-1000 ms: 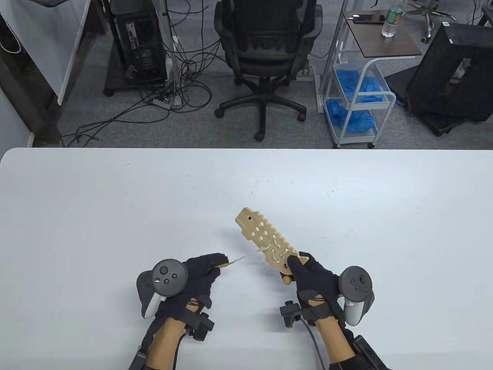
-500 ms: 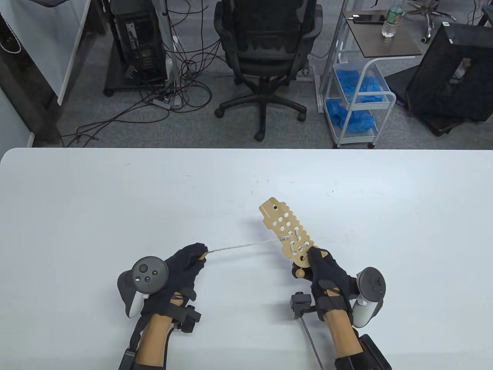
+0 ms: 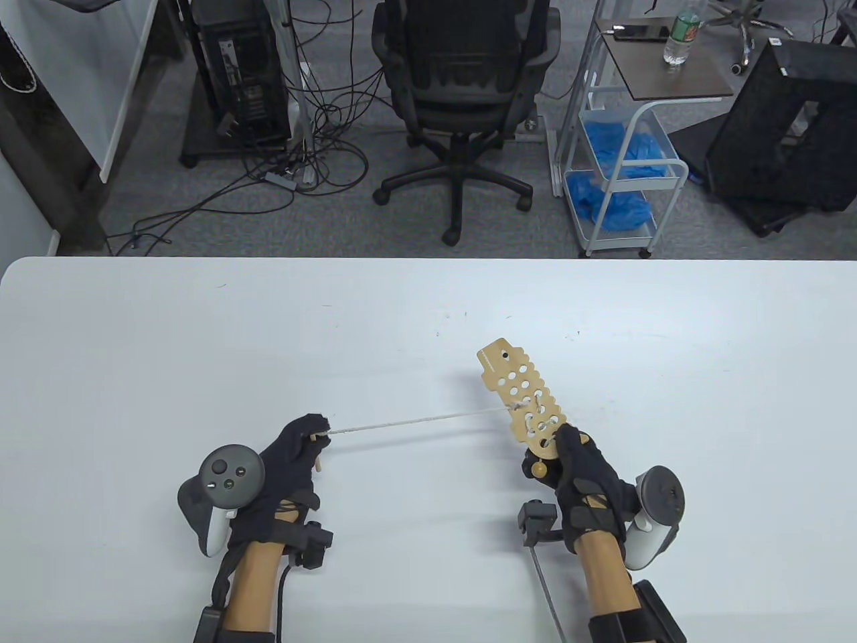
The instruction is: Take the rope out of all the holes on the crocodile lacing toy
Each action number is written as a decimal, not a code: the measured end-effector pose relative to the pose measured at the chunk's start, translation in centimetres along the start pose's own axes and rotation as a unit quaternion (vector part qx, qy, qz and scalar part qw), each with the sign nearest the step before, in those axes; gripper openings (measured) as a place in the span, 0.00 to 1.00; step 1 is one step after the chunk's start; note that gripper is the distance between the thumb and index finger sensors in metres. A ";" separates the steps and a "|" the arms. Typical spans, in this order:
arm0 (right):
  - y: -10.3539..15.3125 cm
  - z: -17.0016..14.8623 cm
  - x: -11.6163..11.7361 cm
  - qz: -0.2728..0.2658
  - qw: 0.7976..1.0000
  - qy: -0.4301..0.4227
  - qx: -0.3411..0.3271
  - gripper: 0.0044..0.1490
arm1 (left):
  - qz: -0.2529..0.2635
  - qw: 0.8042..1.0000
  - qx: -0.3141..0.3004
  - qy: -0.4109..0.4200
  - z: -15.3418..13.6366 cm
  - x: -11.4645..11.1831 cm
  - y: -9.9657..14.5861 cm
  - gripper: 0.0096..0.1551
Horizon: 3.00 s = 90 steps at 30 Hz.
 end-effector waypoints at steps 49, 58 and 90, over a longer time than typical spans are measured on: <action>0.7 -0.8 -1.6 -0.057 0.995 -0.082 0.010 0.32 | 0.083 0.987 0.079 0.110 -3.1 2.7 0.1 0.24; 1.1 -0.1 1.3 -0.014 1.000 0.000 -0.018 0.32 | 0.058 0.996 0.002 0.069 0.7 0.8 0.6 0.23; 3.6 -0.7 10.0 0.150 0.980 0.124 -0.045 0.31 | 0.004 0.990 -0.133 0.046 7.2 -2.5 3.1 0.20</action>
Point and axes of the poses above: the tracker on the back of each hand, its own z axis roughly to the thumb side, its own y axis roughly from the fingertips to the wrist, x = y × z, the point moved 5 cm from there along -y, roughly from the wrist to the fingertips, and after that the axes turned 9 degrees about z, right-handed, at the moved point
